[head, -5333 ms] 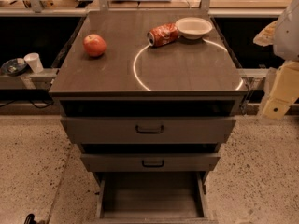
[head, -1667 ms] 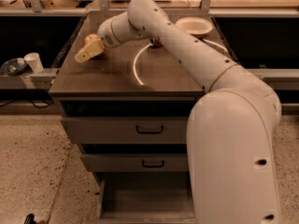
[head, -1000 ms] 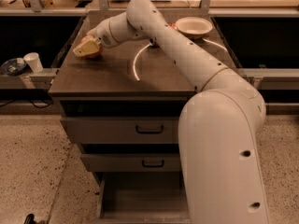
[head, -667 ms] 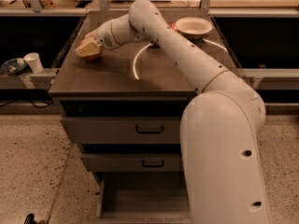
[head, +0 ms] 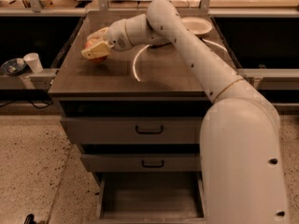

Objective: Place apple into bottom drawer

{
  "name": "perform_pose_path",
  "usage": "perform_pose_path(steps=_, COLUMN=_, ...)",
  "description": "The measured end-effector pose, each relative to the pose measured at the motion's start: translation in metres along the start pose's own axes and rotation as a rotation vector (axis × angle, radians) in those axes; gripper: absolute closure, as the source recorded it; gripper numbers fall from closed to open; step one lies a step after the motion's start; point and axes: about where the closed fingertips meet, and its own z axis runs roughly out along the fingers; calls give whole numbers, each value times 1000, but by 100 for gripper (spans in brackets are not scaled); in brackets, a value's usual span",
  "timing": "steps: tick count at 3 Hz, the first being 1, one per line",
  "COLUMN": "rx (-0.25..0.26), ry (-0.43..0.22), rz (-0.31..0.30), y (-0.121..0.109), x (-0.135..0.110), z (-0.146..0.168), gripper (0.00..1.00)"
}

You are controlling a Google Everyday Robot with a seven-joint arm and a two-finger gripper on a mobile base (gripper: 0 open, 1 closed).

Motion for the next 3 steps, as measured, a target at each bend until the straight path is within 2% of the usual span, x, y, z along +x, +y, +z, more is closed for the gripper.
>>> perform_pose_path(steps=1, rx=-141, ry=-125, rz=-103, y=55, x=-21, z=-43, gripper=100)
perform_pose_path(steps=2, rx=-160, ry=-106, rz=-197, y=113, x=-20, z=-110, gripper=100)
perform_pose_path(steps=3, rx=-145, ry=8, rz=-207, y=164, x=13, z=-146, gripper=100)
